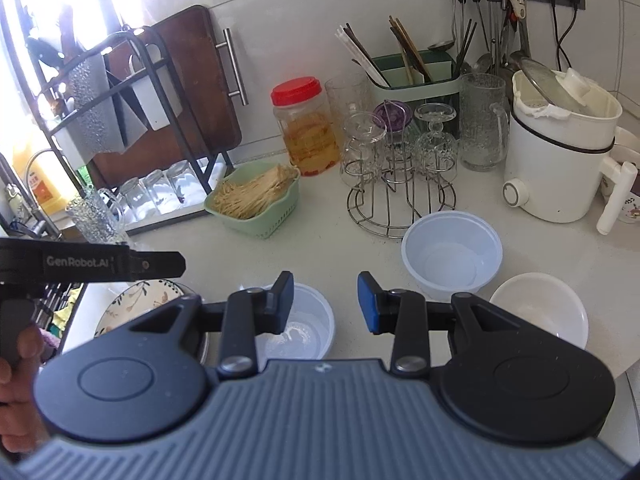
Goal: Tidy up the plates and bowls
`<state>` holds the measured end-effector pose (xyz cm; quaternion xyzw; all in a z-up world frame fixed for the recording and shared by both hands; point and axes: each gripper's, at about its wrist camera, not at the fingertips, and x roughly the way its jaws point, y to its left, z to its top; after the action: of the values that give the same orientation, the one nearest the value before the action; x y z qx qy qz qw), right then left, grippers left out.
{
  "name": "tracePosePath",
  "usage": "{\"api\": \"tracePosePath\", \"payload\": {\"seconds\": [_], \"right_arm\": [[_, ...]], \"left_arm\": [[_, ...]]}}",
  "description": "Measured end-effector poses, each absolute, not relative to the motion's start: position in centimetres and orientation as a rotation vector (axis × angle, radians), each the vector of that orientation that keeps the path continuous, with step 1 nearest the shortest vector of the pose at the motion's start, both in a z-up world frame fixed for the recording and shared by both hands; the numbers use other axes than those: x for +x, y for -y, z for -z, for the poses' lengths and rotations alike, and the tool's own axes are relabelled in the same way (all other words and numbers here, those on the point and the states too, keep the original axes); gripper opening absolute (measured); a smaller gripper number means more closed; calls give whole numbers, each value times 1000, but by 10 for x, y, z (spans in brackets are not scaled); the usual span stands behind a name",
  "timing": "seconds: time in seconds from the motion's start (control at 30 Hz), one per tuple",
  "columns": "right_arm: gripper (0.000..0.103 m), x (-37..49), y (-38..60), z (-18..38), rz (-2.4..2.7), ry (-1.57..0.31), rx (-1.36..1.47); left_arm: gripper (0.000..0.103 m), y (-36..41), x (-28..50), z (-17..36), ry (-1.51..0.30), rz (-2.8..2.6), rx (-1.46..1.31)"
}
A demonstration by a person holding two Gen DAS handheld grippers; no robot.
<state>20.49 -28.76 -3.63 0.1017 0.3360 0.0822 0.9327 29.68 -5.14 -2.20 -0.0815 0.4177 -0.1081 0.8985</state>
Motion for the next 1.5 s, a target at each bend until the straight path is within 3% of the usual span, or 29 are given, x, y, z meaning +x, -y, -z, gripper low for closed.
{"api": "tracePosePath", "payload": {"seconds": [0.9,1.5], "right_arm": [[38,149,281,35,112,-715,263],[38,200,331,64,202,-757,316]], "left_arm": [[43,75,299,38,-891,545,-128],[50,142,370,78,-949,571,-58]]}}
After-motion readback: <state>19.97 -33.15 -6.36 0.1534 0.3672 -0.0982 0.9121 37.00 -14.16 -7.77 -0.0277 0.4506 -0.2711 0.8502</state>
